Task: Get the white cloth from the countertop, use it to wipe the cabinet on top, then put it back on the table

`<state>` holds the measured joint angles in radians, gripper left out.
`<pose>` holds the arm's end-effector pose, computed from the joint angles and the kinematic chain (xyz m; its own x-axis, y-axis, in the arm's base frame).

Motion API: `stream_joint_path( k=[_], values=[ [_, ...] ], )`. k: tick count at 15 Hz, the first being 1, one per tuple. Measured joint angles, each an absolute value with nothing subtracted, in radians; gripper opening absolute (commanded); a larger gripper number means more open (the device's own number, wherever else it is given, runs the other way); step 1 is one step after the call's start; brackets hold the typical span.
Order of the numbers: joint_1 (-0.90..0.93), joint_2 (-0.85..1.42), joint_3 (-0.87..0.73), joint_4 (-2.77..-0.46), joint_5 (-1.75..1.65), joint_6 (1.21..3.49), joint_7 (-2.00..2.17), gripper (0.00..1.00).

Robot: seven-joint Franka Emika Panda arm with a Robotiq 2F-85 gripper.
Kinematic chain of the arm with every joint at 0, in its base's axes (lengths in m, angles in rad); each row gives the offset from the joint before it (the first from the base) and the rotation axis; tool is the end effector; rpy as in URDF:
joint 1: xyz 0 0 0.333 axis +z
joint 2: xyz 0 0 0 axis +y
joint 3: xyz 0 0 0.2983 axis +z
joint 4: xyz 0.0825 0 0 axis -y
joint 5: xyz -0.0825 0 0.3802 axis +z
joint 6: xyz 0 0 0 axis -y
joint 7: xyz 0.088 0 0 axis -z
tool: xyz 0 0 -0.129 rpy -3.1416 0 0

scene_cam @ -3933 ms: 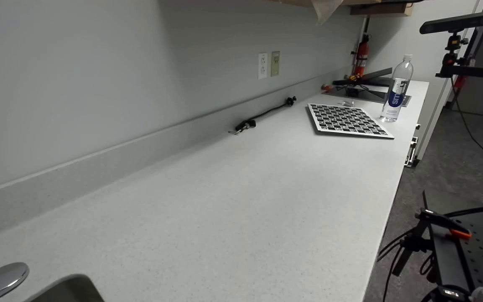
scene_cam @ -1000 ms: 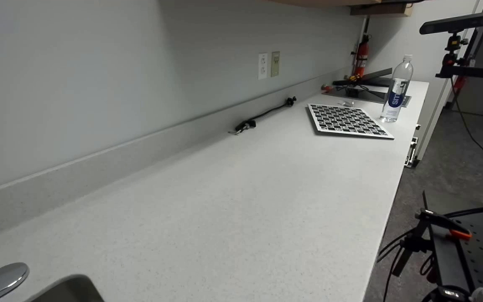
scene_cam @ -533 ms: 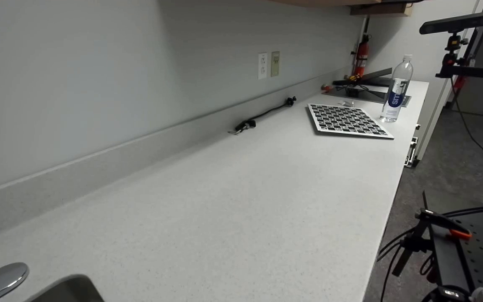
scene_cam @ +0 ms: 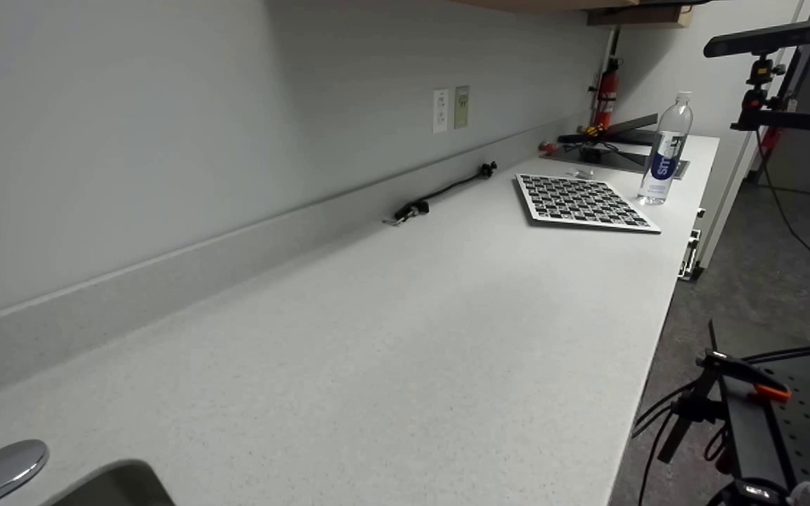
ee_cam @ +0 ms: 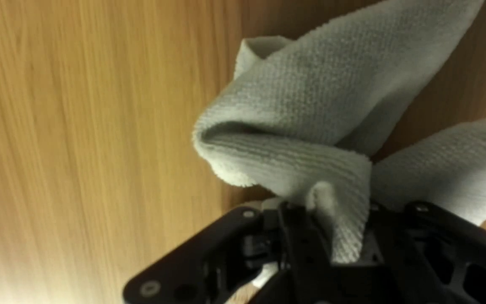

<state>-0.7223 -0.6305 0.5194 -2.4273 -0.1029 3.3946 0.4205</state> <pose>0.4445 -0.0141 0.6624 0.0373 -0.0362 0.9986 -0.2742 -0.9613 -0.0247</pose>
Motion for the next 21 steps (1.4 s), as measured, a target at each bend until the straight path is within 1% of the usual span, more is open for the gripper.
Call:
stream_joint_path(
  k=[3,7,13,15,21],
  values=[
    [-0.696,-0.629,0.536,-2.518,-0.105,3.378,0.421,0.03],
    [-0.687,-0.604,0.561,-2.603,-0.11,3.281,0.421,0.03],
    [-0.687,-0.546,0.557,-2.581,-0.112,3.145,0.398,0.03],
    [-0.647,-0.547,0.507,-2.549,-0.113,3.083,0.351,0.03],
    [-0.385,-0.596,0.233,-2.448,-0.134,2.853,0.162,0.03]
  ],
)
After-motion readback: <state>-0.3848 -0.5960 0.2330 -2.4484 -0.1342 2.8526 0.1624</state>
